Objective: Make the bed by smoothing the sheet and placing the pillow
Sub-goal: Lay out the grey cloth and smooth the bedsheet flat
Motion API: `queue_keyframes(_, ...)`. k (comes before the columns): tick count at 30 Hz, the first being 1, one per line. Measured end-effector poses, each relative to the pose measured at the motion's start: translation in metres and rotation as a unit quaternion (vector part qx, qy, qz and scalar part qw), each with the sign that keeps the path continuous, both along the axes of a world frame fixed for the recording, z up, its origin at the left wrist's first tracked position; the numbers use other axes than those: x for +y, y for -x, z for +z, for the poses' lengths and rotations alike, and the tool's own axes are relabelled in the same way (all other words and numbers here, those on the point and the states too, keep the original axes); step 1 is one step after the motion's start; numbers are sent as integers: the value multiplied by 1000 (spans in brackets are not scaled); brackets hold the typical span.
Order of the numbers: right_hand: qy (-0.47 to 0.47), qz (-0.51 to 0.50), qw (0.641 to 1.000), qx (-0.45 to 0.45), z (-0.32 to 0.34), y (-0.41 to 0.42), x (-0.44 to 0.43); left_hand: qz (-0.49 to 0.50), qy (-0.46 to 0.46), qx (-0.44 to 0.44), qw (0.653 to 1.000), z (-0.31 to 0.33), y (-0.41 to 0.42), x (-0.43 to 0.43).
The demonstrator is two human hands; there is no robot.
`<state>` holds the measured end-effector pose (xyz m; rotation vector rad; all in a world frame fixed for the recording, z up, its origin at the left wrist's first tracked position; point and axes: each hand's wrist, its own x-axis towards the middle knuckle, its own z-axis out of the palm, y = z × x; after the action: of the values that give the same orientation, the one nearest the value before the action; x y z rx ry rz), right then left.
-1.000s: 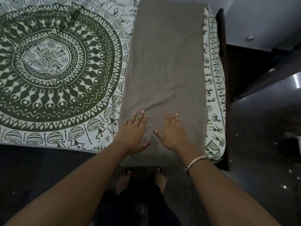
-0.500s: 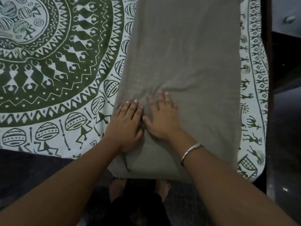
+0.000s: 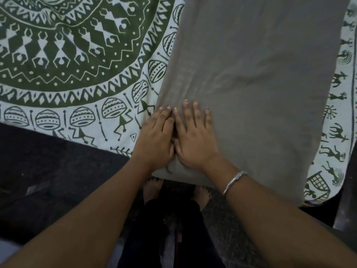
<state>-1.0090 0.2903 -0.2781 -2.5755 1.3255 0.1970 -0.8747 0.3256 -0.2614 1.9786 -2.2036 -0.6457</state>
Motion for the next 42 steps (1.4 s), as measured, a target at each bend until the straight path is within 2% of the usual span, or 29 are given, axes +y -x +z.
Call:
queue_keyframes(8,23,31,999,21,-2,-9,63,-29,51,-32,998,-9,-19,59)
queue_keyframes(13,57,23,998,2,0,0,75,21,59,-60,996,-2,2,67)
queue_keyframes(16,30,-85,996,1,6,40,72,-8,81,-32,996,7,28,56)
queue_keyframes(19,31,-206,978,30,8,100,77,-102,42,-10,994,12,67,39)
queue_keyframes(25,58,-303,950,59,11,180,94,-235,-10,-50,971,5,140,34)
queue_keyframes(30,92,-359,929,6,15,177,75,-243,29,-5,970,9,178,23)
queue_keyframes(35,57,-356,933,-2,6,203,52,-233,-9,-53,971,1,204,4)
queue_keyframes(39,67,-427,898,-80,8,222,50,-271,-4,-30,962,6,232,-11)
queue_keyframes(42,57,-471,878,-61,11,241,41,-272,-13,-25,962,8,253,-26)
